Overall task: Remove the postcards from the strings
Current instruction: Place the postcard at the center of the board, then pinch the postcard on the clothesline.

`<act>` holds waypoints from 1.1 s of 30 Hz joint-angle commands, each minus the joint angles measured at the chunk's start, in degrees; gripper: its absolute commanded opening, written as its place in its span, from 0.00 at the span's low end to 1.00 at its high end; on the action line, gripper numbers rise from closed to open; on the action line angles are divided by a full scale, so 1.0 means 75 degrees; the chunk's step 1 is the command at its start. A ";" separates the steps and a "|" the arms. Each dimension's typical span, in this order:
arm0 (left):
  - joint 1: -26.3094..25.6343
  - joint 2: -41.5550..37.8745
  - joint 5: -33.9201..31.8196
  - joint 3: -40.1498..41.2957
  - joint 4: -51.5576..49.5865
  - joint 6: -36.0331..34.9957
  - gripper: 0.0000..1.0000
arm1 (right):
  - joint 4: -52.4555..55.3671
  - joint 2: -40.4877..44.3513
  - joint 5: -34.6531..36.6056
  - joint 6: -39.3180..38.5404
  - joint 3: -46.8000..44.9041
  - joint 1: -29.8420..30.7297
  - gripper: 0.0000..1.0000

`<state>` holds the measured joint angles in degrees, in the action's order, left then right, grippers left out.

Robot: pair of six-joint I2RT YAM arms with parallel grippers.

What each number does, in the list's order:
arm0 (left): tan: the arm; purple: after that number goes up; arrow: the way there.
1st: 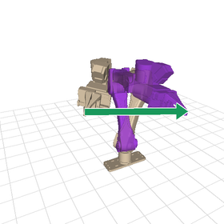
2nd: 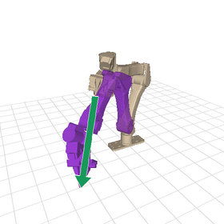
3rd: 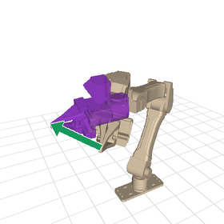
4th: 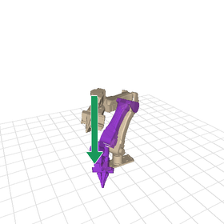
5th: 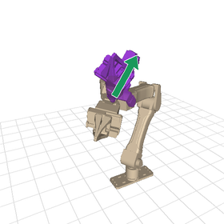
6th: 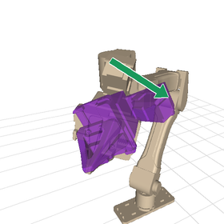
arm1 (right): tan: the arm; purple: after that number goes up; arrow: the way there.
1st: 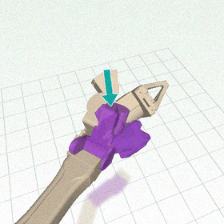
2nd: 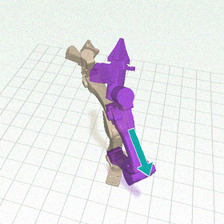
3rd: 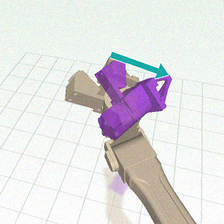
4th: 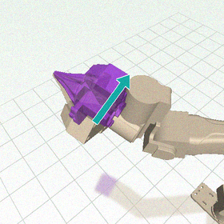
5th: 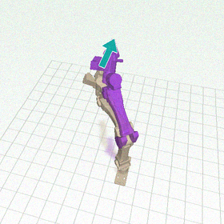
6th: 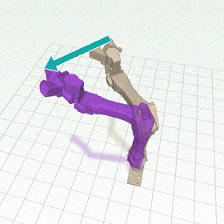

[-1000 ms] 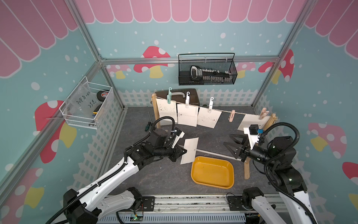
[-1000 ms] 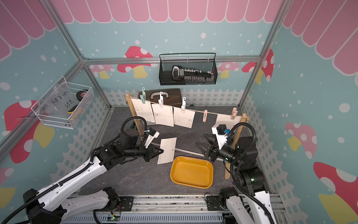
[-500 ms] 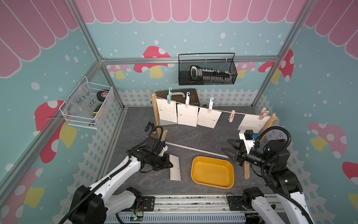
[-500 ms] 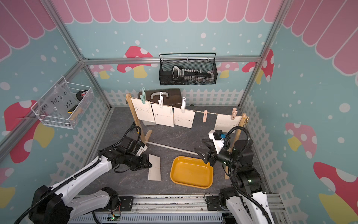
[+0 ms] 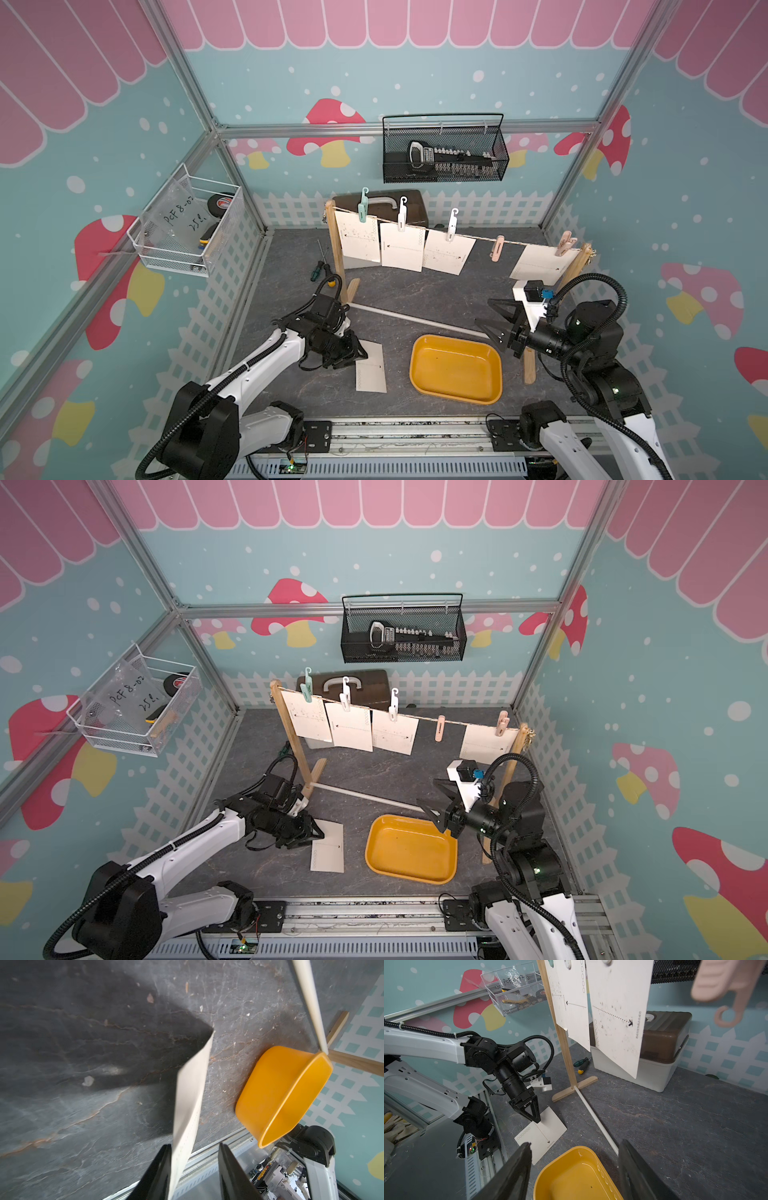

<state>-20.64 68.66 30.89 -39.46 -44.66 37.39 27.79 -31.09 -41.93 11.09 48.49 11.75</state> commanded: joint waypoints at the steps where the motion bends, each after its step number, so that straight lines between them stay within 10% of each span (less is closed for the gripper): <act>1: 0.0158 -0.0273 -0.0627 -0.0395 -0.0236 0.0022 0.48 | 0.0200 0.0033 0.0001 -0.0204 0.0406 0.0062 0.67; 3: 0.0212 -0.0394 -0.0876 -0.0623 -0.0337 -0.0052 0.65 | 0.0392 -0.0074 -0.0052 -0.0307 0.0679 0.0058 0.67; 9: 0.0257 -0.0910 -0.1878 -0.1754 -0.0480 -0.0690 0.65 | 0.1009 -0.0554 -0.0561 -0.0596 0.1750 0.0062 0.67; 14: 0.0042 -0.1177 -0.0382 -0.2302 0.1506 -0.2249 0.62 | 0.0534 -0.1072 -0.0953 -0.0209 0.2550 0.0060 0.66; 22: -0.2116 -0.0819 -0.0635 -0.3569 0.2648 -0.5410 0.65 | -0.1485 -0.2652 -0.0585 0.0941 0.4050 0.0056 0.64; 33: -0.2685 0.0460 -0.0938 -0.4740 0.3568 -0.5104 0.65 | 0.0594 -0.5035 -0.0017 -0.0564 0.7337 0.0302 0.62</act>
<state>-40.40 70.61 25.08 -73.06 -21.21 0.64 27.00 -68.01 -43.86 11.68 99.68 13.47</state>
